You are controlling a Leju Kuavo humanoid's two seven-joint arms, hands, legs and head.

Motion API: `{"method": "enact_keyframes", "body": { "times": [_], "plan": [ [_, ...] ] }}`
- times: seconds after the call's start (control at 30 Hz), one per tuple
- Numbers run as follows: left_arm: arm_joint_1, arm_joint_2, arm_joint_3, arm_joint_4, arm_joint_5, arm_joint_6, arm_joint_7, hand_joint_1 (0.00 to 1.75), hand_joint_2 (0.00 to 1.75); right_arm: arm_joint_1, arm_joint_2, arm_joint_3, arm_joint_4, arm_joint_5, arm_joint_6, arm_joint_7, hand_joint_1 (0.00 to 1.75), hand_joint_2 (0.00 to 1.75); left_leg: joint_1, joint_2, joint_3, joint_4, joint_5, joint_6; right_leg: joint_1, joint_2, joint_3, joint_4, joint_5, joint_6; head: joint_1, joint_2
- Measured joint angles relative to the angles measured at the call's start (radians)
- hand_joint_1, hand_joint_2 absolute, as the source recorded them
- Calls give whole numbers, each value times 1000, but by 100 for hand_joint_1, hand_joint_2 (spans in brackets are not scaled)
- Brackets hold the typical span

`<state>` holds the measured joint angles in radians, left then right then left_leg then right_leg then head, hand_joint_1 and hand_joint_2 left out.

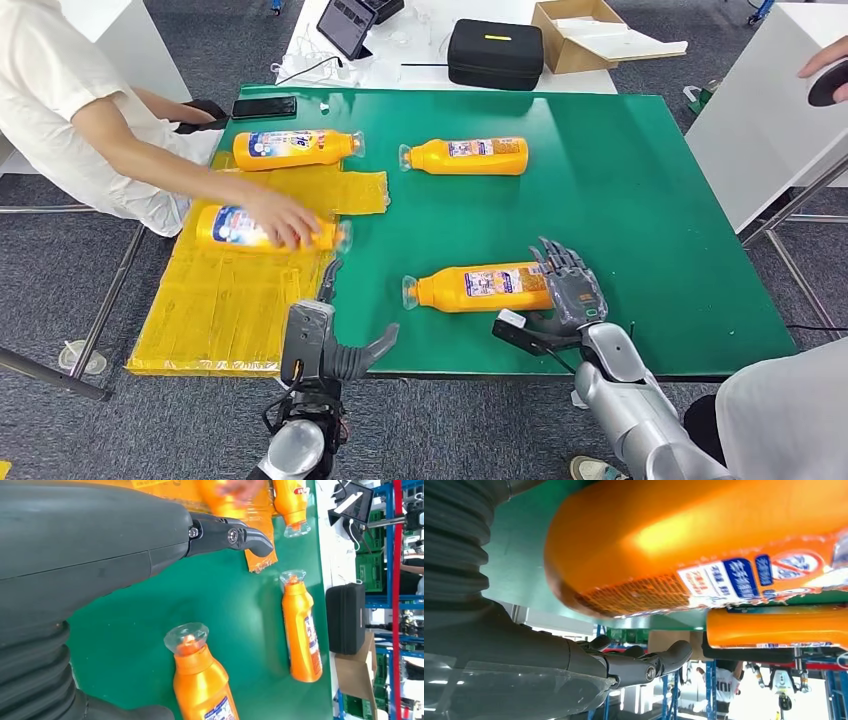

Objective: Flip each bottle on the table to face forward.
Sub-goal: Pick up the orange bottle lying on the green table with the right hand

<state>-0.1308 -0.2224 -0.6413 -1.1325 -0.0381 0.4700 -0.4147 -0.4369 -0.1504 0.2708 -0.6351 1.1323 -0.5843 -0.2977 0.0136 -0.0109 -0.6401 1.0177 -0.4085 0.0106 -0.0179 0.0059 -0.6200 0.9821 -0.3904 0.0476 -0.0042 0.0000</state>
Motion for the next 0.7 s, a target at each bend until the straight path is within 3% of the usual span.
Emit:
{"method": "enact_keyframes", "body": {
  "times": [0.37,0.7],
  "plan": [
    [-8,0,-13,10,-5,-13,-1,0,175,-20,28,34,33,2,50,-15,0,175,0,1,1,0,0,0,0,0,0,0,0,0,0,0],
    [-16,-1,-19,17,-5,-27,-4,0,175,-104,36,59,111,-8,204,81,0,175,0,2,6,0,0,0,0,0,4,0,1,0,0,0]
  ]
}}
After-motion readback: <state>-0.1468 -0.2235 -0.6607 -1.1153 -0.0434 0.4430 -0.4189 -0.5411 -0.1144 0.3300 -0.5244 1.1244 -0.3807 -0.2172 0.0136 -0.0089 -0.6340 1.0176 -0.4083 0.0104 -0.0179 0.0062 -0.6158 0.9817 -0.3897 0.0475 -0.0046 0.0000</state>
